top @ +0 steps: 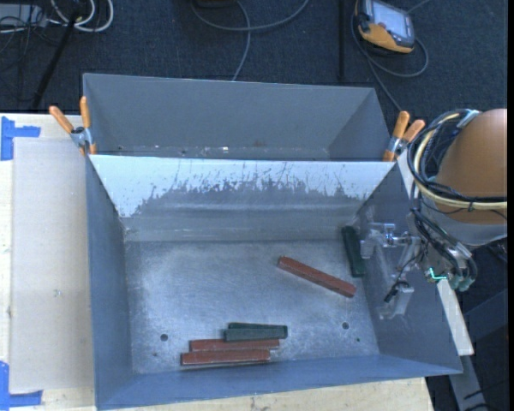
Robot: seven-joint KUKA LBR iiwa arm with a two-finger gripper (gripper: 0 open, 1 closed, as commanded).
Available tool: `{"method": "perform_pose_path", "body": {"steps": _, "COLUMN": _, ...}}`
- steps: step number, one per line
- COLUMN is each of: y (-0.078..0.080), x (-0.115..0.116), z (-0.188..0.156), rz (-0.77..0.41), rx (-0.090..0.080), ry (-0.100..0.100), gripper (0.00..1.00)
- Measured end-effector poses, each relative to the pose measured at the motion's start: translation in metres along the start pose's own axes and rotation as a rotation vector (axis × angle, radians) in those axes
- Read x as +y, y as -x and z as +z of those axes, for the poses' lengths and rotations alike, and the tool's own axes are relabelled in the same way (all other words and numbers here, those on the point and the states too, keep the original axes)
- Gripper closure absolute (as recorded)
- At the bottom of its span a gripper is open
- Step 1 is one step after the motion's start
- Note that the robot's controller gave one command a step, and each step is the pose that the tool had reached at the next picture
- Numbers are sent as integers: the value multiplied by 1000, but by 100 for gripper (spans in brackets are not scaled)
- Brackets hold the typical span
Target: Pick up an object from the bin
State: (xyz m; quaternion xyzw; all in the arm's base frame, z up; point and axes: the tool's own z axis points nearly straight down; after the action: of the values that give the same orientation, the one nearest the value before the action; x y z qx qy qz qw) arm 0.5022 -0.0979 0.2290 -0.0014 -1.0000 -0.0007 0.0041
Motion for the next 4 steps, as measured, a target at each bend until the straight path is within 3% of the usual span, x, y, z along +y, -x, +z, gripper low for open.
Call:
{"method": "perform_pose_path", "body": {"steps": 1, "y": 53, "x": 56, "z": 124, "rz": -348, "rx": -2, "ry": 0, "gripper": 0}}
{"method": "perform_pose_path", "body": {"steps": 2, "y": 102, "x": 47, "z": 160, "rz": -340, "rx": -10, "ry": -3, "gripper": 0}}
{"method": "perform_pose_path", "body": {"steps": 3, "y": 102, "x": 48, "z": 158, "rz": -343, "rx": -10, "ry": -3, "gripper": 100}}
{"method": "perform_pose_path", "body": {"steps": 4, "y": 102, "x": 59, "z": 52, "rz": -303, "rx": -17, "ry": -4, "gripper": 100}}
